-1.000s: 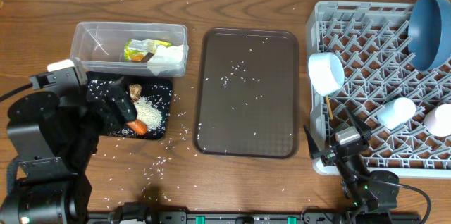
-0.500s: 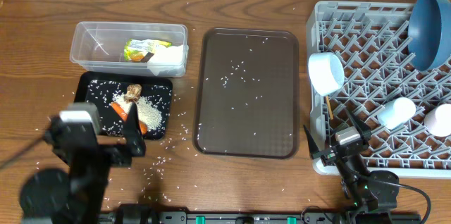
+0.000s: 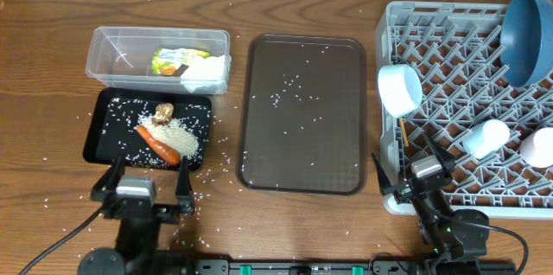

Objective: Sort waste into correct bins and load items into the dishwasher rack

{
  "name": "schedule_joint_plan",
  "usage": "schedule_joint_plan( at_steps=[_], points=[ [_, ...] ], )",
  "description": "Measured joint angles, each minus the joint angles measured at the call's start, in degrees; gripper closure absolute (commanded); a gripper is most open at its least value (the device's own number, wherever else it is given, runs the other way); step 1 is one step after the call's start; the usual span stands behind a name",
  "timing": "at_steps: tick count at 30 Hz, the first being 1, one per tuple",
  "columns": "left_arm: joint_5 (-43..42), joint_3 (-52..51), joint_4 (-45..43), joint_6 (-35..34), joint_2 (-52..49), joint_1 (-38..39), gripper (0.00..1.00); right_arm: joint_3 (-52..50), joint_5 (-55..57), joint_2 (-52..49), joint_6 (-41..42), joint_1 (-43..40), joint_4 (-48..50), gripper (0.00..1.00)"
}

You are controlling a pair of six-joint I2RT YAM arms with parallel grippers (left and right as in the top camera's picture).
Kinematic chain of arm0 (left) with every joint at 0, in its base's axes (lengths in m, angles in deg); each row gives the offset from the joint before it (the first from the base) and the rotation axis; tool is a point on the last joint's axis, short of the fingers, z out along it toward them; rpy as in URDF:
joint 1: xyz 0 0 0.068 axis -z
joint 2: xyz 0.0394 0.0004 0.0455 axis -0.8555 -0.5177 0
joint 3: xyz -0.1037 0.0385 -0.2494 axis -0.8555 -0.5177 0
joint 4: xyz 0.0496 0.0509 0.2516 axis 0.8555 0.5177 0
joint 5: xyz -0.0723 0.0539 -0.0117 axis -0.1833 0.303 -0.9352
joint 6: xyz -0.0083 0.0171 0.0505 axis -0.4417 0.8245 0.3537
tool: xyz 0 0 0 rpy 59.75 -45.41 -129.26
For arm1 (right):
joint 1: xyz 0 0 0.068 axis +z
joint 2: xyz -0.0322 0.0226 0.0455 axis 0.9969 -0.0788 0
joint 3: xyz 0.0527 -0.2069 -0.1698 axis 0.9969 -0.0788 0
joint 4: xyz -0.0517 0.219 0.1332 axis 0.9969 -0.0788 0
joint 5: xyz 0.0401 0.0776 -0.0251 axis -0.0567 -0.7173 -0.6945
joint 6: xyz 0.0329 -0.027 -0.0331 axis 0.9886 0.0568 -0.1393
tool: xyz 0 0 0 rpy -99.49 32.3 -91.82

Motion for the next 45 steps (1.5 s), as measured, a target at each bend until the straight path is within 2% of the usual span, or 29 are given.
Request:
schedule_joint_plan(
  at_steps=[12,17,45],
  points=[
    [-0.11,-22.18,-21.55,0.02,0.0,0.37,0.02,0.0,0.0,0.0,-0.02,0.0,0.0,0.01],
    [-0.22,-28.44,-28.26,0.0,0.02,0.68,0.02,0.0,0.0,0.0,0.0,0.0,0.0,0.01],
    [-0.11,-29.2,-27.69,0.0,0.0,2.62,0.02,0.0,0.0,0.0,-0.02,0.0,0.0,0.01]
  ],
)
